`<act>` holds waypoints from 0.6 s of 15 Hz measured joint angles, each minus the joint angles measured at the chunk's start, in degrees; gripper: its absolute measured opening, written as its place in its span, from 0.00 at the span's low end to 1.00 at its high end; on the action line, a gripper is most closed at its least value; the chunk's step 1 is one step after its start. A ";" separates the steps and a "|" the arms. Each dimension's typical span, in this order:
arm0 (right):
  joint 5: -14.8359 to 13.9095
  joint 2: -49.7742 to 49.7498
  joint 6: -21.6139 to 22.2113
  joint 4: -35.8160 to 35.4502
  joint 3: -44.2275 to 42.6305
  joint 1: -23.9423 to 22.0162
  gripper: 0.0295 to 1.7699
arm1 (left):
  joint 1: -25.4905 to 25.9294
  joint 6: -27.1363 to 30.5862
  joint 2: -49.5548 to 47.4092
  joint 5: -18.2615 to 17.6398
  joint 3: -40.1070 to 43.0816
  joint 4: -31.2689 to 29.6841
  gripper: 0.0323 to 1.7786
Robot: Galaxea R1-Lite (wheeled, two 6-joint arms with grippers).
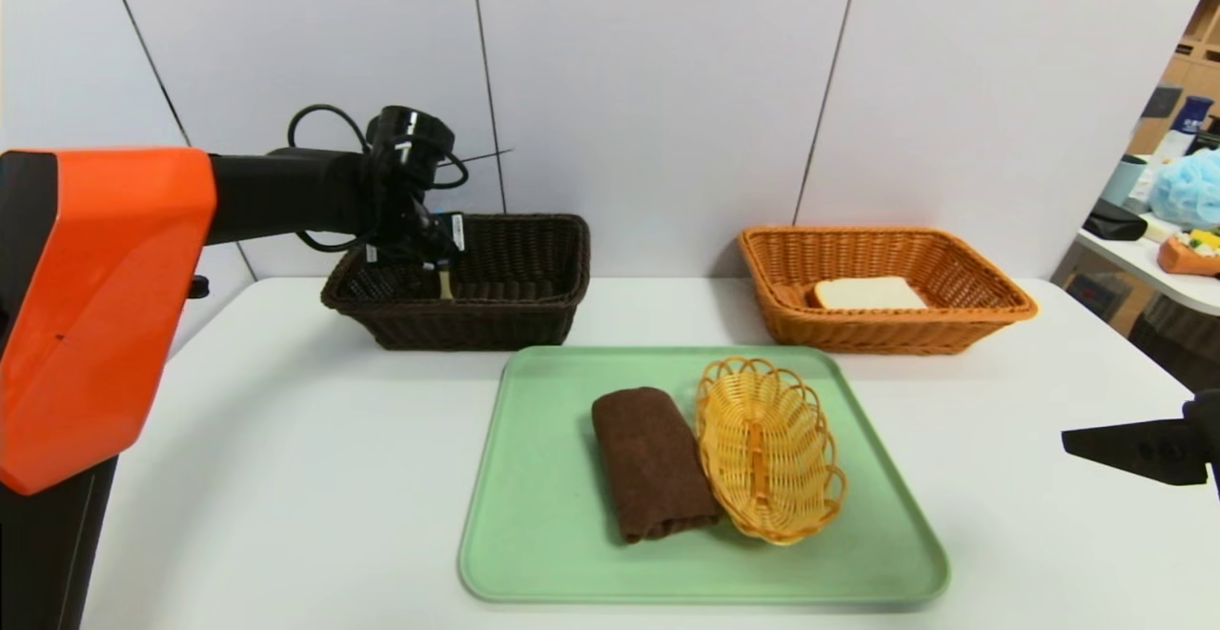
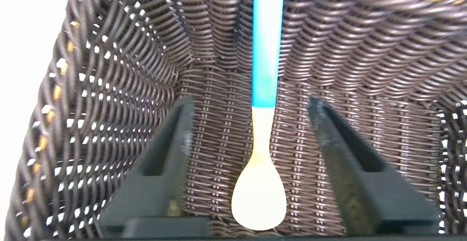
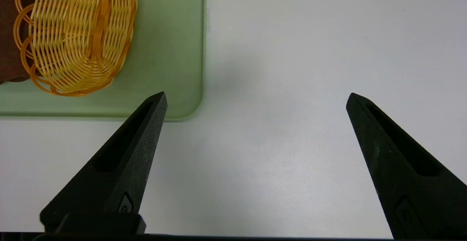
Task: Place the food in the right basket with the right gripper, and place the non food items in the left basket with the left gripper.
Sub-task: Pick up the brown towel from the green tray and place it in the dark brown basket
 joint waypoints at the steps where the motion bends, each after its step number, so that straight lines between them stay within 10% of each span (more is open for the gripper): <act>1: 0.00 -0.04 0.05 0.00 0.00 0.01 0.96 | 0.00 -0.05 -0.52 0.00 0.02 0.30 0.69; 9: 0.07 -0.48 0.06 -0.13 1.32 0.01 0.96 | -12.29 -7.23 -13.51 2.28 0.07 5.88 0.86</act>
